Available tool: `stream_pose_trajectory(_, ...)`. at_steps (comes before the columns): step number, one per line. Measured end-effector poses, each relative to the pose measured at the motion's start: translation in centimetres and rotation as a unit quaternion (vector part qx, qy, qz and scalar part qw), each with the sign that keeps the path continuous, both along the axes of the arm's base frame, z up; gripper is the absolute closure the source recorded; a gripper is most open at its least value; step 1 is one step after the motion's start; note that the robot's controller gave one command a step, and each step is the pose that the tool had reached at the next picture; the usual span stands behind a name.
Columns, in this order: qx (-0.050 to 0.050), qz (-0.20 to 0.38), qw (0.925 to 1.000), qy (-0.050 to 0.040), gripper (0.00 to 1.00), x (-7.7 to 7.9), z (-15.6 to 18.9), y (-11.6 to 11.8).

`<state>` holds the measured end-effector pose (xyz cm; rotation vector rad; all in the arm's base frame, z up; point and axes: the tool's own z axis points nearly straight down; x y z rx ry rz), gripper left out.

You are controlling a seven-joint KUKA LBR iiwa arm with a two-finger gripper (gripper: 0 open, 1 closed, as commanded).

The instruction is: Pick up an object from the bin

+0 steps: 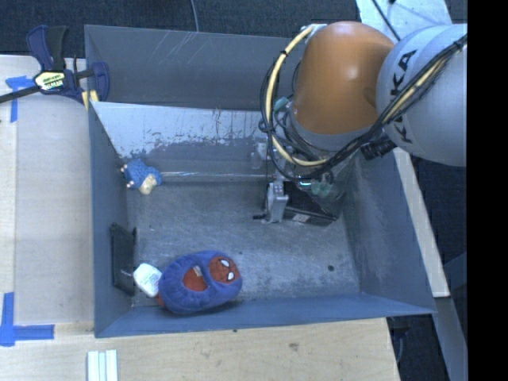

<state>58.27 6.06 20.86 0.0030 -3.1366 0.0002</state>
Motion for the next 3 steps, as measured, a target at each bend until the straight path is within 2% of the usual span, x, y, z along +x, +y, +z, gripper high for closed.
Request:
stream_pose_trajectory(1, 0.002, -0.022, 0.9997, -0.0042, 0.00, -2.2, 1.5, 8.5)
stream_pose_trajectory(2, 0.001, 0.014, 0.9999, -0.0046, 0.00, -9.8, -12.4, 14.8)
stream_pose_trajectory(3, 0.002, 0.012, 0.9999, -0.0059, 1.00, -9.6, -11.9, 14.7)
